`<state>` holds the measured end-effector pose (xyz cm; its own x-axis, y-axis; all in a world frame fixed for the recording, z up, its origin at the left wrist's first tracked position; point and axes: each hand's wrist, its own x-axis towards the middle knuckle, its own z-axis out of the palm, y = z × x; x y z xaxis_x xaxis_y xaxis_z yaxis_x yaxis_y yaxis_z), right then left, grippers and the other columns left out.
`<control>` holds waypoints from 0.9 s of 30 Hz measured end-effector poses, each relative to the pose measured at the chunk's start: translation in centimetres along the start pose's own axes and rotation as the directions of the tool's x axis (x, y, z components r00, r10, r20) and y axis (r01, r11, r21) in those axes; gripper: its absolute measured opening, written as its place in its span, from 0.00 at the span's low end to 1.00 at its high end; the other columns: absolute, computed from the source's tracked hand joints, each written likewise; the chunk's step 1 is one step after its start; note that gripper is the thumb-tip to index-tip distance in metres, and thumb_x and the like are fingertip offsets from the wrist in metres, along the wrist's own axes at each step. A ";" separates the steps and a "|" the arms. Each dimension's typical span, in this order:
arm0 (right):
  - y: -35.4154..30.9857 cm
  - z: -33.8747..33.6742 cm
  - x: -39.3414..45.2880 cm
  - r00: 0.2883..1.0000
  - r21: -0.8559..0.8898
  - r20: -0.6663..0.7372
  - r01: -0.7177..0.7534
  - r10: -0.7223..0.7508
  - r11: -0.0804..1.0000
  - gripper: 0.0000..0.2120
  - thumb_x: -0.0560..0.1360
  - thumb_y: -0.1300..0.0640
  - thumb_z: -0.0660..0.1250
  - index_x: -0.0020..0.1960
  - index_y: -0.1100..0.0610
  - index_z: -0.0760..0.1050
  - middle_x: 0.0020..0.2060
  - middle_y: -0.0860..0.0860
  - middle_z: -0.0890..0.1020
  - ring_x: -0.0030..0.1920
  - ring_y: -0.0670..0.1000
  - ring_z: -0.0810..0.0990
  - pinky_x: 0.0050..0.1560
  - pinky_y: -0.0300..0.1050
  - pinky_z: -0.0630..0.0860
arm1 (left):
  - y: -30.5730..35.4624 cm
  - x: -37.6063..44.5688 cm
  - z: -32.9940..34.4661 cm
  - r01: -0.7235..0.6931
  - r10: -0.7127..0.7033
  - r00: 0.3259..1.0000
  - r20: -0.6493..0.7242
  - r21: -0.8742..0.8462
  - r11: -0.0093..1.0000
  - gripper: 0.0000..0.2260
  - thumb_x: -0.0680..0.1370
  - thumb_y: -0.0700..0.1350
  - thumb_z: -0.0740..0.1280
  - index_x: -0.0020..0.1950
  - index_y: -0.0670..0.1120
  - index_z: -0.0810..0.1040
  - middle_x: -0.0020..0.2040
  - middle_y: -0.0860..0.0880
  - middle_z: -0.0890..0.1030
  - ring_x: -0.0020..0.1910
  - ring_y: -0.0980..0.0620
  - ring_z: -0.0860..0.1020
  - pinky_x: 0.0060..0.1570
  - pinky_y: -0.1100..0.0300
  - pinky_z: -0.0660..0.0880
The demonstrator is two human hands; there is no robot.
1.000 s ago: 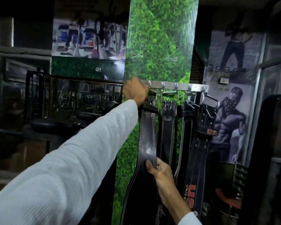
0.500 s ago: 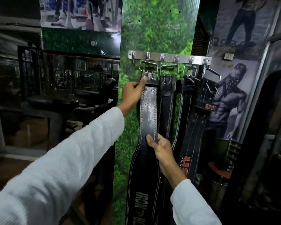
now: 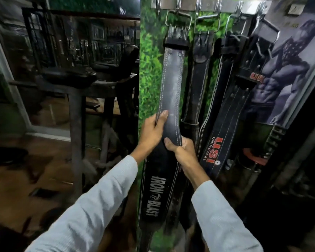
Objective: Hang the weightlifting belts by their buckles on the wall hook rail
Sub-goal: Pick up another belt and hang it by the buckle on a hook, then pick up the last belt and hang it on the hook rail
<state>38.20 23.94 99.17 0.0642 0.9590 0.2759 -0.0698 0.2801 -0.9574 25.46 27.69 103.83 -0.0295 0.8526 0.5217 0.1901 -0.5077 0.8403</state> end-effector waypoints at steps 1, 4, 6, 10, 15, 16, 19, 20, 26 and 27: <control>-0.1 0.1 -0.2 1.000 0.010 0.001 0.000 0.000 1.000 0.07 0.76 0.65 0.74 0.52 0.55 0.85 0.47 0.50 0.89 0.49 0.48 0.86 0.54 0.43 0.81 | 0.1 -0.7 -0.1 -0.016 0.028 0.997 -0.078 0.141 0.990 0.24 0.81 0.65 0.61 0.35 0.48 0.74 0.31 0.48 0.79 0.34 0.51 0.78 0.36 0.51 0.75; 1.4 -0.1 -1.7 0.999 0.034 -0.034 -0.041 0.042 0.999 0.08 0.75 0.61 0.76 0.55 0.56 0.85 0.50 0.52 0.89 0.53 0.51 0.87 0.58 0.47 0.81 | -0.7 -3.6 0.2 0.061 0.022 0.971 -0.237 0.341 0.938 0.25 0.81 0.67 0.60 0.31 0.51 0.67 0.26 0.54 0.73 0.31 0.50 0.76 0.33 0.54 0.66; 2.6 -0.9 -2.8 0.997 0.063 -0.046 -0.059 0.062 0.996 0.11 0.76 0.61 0.76 0.57 0.58 0.84 0.52 0.53 0.89 0.56 0.53 0.87 0.60 0.49 0.81 | -2.2 -6.1 0.4 0.069 0.007 0.949 -0.314 0.231 0.970 0.27 0.80 0.67 0.61 0.30 0.50 0.65 0.25 0.53 0.70 0.28 0.53 0.72 0.32 0.54 0.65; 4.2 -1.8 -4.4 0.996 -0.008 -0.029 -0.085 0.084 0.996 0.11 0.76 0.60 0.76 0.58 0.56 0.83 0.54 0.51 0.88 0.58 0.52 0.87 0.64 0.51 0.80 | -5.0 -9.4 1.0 0.121 0.002 0.931 -0.364 0.313 0.942 0.29 0.81 0.69 0.58 0.32 0.46 0.67 0.26 0.48 0.73 0.30 0.45 0.75 0.34 0.48 0.72; 7.7 -3.1 -7.2 0.987 -0.039 -0.059 -0.154 0.151 0.987 0.15 0.75 0.59 0.76 0.61 0.60 0.82 0.54 0.54 0.88 0.54 0.53 0.87 0.61 0.52 0.81 | -8.8 -15.0 2.1 0.155 -0.035 0.948 -0.317 0.361 0.920 0.33 0.81 0.70 0.51 0.38 0.44 0.77 0.35 0.41 0.83 0.38 0.38 0.81 0.35 0.48 0.73; 8.3 -3.3 -8.0 0.981 -0.054 -0.061 -0.185 0.182 0.981 0.14 0.75 0.61 0.76 0.60 0.60 0.82 0.52 0.52 0.89 0.52 0.52 0.87 0.60 0.52 0.82 | -9.5 -15.8 2.1 0.168 -0.053 0.950 -0.309 0.359 0.918 0.33 0.81 0.70 0.50 0.37 0.44 0.75 0.35 0.41 0.82 0.37 0.37 0.81 0.34 0.48 0.73; 10.9 -4.3 -10.2 0.964 -0.074 -0.076 -0.260 0.254 0.963 0.14 0.75 0.64 0.76 0.60 0.64 0.82 0.52 0.53 0.88 0.51 0.49 0.87 0.57 0.49 0.83 | -12.8 -19.0 2.9 0.233 -0.149 0.959 -0.240 0.376 0.897 0.36 0.80 0.72 0.50 0.40 0.42 0.80 0.38 0.40 0.85 0.40 0.37 0.83 0.37 0.48 0.75; 11.9 -4.7 -11.0 0.960 -0.096 -0.066 -0.278 0.273 0.956 0.15 0.75 0.65 0.75 0.61 0.66 0.81 0.54 0.55 0.87 0.51 0.46 0.87 0.55 0.45 0.83 | -13.9 -20.4 3.0 0.250 -0.175 0.961 -0.215 0.395 0.884 0.37 0.79 0.73 0.51 0.44 0.42 0.83 0.40 0.40 0.86 0.42 0.37 0.84 0.39 0.48 0.77; 21.4 -5.2 -17.7 0.903 -0.199 -0.038 -0.427 0.428 0.882 0.14 0.76 0.69 0.73 0.62 0.67 0.80 0.56 0.57 0.85 0.50 0.39 0.85 0.56 0.38 0.79 | -21.2 -27.4 3.0 0.345 -0.359 0.932 -0.047 0.411 0.844 0.38 0.78 0.74 0.53 0.55 0.43 0.86 0.52 0.43 0.87 0.54 0.43 0.85 0.53 0.49 0.80; 22.9 -5.3 -18.8 0.888 -0.203 -0.048 -0.456 0.456 0.866 0.14 0.76 0.69 0.72 0.62 0.67 0.80 0.56 0.56 0.85 0.50 0.37 0.84 0.56 0.36 0.78 | -22.2 -28.5 3.0 0.363 -0.385 0.923 -0.023 0.387 0.848 0.35 0.79 0.72 0.55 0.55 0.43 0.85 0.53 0.43 0.87 0.54 0.44 0.85 0.54 0.48 0.81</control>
<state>40.65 12.05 71.59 0.0730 0.9779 -0.1959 0.1128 -0.2032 -0.9726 25.06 15.02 69.84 -0.1227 0.9792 0.1616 0.5304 -0.0729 0.8446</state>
